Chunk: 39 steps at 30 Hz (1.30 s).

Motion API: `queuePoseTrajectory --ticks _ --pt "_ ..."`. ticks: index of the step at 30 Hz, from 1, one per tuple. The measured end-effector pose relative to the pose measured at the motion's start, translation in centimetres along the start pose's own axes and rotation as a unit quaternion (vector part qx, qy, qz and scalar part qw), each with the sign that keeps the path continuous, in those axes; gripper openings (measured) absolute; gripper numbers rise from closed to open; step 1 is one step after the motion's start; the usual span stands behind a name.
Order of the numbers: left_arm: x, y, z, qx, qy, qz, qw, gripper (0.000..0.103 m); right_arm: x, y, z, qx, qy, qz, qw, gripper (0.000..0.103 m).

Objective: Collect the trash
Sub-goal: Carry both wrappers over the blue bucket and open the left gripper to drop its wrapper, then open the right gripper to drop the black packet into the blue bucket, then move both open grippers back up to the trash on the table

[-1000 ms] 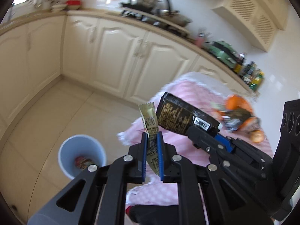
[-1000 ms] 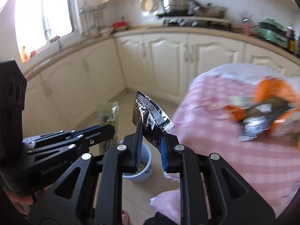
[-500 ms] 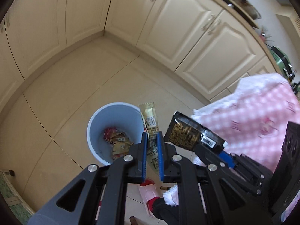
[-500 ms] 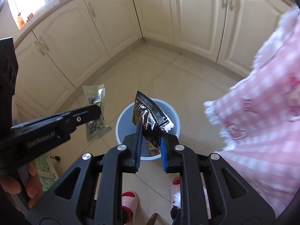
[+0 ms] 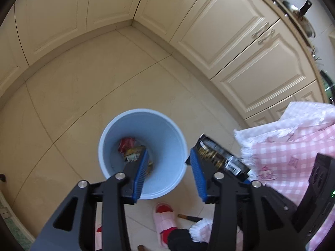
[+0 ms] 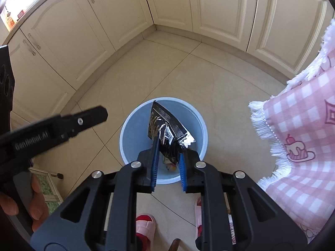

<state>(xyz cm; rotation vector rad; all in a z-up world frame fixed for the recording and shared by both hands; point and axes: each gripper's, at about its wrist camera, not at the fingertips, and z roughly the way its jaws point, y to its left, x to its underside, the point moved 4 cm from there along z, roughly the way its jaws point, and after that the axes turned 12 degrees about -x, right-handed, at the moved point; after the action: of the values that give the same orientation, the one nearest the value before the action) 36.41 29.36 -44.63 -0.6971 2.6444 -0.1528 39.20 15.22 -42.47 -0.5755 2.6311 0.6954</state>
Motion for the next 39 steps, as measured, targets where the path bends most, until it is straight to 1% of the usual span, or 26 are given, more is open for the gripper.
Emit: queuePoseTrajectory --ticks 3,7,13,19,22,31,36,39 --pt "0.0 -0.2 0.3 -0.002 0.007 0.0 1.0 0.041 -0.1 0.0 0.1 0.0 -0.001 0.001 1.0 0.017" --pt "0.2 -0.1 0.2 -0.009 0.005 0.006 0.9999 0.041 0.1 0.0 -0.1 0.002 -0.003 0.002 1.0 0.017" --pt "0.4 0.4 0.5 -0.015 0.013 -0.001 0.9998 0.042 0.1 0.3 0.2 0.0 -0.003 0.005 1.0 0.018" --pt "0.3 0.8 0.5 -0.017 0.016 -0.002 0.9997 0.043 0.0 0.0 0.6 -0.007 -0.002 0.006 1.0 0.018" --pt "0.3 0.8 0.5 -0.018 0.016 -0.004 0.9997 0.043 -0.3 0.1 0.9 -0.011 -0.005 0.012 1.0 0.021" --pt "0.3 0.9 0.3 -0.017 0.015 -0.007 0.9997 0.043 -0.7 0.6 1.3 -0.007 0.0 0.011 1.0 0.021" --pt "0.7 0.4 -0.3 -0.012 0.012 -0.002 0.9999 0.043 -0.8 0.9 0.0 0.0 -0.003 0.005 1.0 0.021" --pt "1.3 0.1 -1.9 -0.017 -0.004 0.01 0.9998 0.043 -1.1 1.5 -2.0 0.009 -0.014 -0.003 1.0 0.021"
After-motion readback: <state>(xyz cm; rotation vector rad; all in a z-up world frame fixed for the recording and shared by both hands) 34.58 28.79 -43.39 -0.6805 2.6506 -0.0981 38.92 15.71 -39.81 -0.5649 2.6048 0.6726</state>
